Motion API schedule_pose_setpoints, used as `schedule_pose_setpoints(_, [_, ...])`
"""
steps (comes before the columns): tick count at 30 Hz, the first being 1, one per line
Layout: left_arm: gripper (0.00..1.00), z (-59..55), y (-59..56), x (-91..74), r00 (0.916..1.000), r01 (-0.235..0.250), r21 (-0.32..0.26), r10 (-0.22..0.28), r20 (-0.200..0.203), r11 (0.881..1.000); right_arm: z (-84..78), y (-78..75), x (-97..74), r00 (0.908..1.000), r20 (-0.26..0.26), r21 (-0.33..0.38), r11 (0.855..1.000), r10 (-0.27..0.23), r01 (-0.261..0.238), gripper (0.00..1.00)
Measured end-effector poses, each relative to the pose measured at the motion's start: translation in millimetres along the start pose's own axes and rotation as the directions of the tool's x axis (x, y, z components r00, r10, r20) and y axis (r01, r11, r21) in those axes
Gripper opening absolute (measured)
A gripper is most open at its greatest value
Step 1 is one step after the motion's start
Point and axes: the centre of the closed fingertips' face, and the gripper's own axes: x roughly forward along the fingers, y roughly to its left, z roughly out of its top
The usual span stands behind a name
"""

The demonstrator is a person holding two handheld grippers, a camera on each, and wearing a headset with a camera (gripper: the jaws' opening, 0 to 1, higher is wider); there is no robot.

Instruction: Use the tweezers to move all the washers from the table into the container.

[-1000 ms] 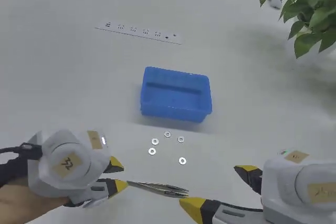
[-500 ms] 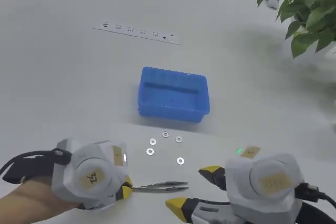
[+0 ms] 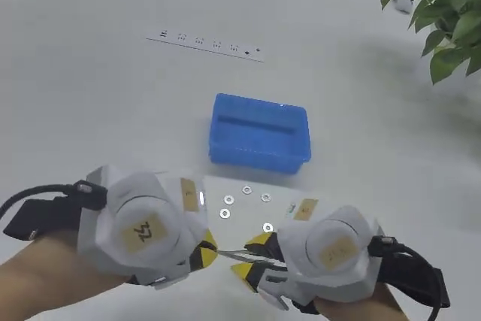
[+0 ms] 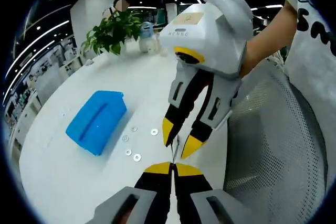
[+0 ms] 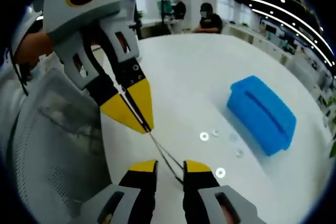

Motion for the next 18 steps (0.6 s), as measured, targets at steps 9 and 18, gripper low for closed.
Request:
schedule_pose_setpoints(9, [0.0,22.9,0.0,-8.8,0.9998,0.005,0.076,-0.006,0.02,0.997,24.3,5.8,-2.1,0.9995,0.031,-0.124,0.992,0.008,-0.004,0.07])
schedule_pose_setpoints(18, [0.0,32.4,11.1,-12.4,0.9982,-0.048,0.084,0.045,0.038,0.995,35.2,2.3,-0.1,0.9986,0.051,-0.198,0.98,-0.016,0.026,0.04])
